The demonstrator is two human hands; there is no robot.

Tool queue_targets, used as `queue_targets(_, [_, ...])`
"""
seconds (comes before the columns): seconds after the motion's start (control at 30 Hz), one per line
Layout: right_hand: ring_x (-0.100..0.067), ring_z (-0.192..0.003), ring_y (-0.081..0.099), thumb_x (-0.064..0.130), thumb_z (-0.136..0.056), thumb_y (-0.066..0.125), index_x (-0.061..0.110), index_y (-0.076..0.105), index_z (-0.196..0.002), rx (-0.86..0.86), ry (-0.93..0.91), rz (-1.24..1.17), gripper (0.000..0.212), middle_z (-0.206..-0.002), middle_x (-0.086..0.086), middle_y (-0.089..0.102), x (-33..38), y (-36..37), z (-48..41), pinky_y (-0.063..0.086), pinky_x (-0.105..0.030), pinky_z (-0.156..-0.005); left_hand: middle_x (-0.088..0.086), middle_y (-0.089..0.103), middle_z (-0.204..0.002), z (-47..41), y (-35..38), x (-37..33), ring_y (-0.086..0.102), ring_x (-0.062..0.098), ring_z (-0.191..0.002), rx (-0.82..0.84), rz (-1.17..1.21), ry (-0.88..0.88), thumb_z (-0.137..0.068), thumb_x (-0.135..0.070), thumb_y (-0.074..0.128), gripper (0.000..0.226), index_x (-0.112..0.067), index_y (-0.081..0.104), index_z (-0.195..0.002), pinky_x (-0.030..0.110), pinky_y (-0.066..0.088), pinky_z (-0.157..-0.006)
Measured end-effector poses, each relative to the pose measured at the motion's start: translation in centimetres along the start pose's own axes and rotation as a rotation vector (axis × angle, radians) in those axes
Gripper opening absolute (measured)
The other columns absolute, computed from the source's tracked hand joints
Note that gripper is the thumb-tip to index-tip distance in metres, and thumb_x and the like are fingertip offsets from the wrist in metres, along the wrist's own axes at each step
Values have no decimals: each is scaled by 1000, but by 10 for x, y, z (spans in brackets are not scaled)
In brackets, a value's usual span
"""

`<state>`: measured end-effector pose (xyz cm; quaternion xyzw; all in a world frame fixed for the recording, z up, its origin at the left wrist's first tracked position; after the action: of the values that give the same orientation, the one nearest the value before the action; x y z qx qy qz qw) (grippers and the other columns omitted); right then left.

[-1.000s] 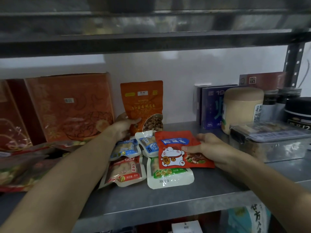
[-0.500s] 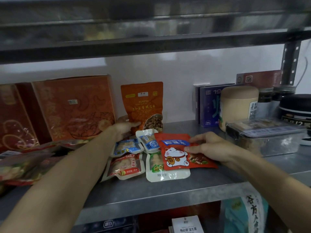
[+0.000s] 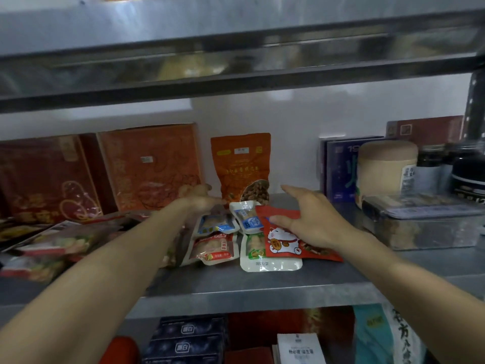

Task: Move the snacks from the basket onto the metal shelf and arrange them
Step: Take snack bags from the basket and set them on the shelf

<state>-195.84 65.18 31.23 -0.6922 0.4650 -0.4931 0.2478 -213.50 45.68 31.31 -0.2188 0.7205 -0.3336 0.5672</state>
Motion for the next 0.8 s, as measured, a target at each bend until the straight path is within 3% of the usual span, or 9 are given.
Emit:
queue_targets(0.13, [-24,-145,27,64,-86,57,26,17,-155,53,-156,202,88,-160,-1,27,35,15,-11,25,-46,-118,10,50,-144,33,-22,1,49,23,-130,3,-103,154,-92,-24,66,55,-9,47,-142,32,39,-110])
queue_targets(0.33, [-31,-150,10,64,-91,48,27,5,-157,95,-214,313,87,-163,-9,14,94,45,-2,11,-52,-120,-5,46,-148,108,-72,15,47,25,-131,-198,-661,447,-90,-46,58,57,-34,43,-144,45,42,-105])
queue_targets(0.5, [-29,-151,4,61,-94,46,30,2,-156,115,-282,317,83,-164,-6,8,173,76,28,3,-48,-122,-5,11,-163,177,-125,75,16,31,-148,-218,-865,256,-92,-63,42,69,-38,18,-152,59,17,-115])
queue_targets(0.8, [-30,-150,6,65,-91,48,28,-6,-156,118,-492,244,93,-164,-11,5,378,187,121,11,-48,-120,1,-1,-164,344,-243,231,4,34,-150,-388,-958,-66,-93,-66,36,76,-39,1,-154,62,10,-116])
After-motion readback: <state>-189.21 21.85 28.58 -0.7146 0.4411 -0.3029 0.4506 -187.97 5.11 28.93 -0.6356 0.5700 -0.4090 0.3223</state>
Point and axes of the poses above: each hand's wrist, its own z-axis away from the middle knuckle, its own y-axis out of the palm, x = y × z, the point moved 4 cm from there along -z, towards the middle knuckle
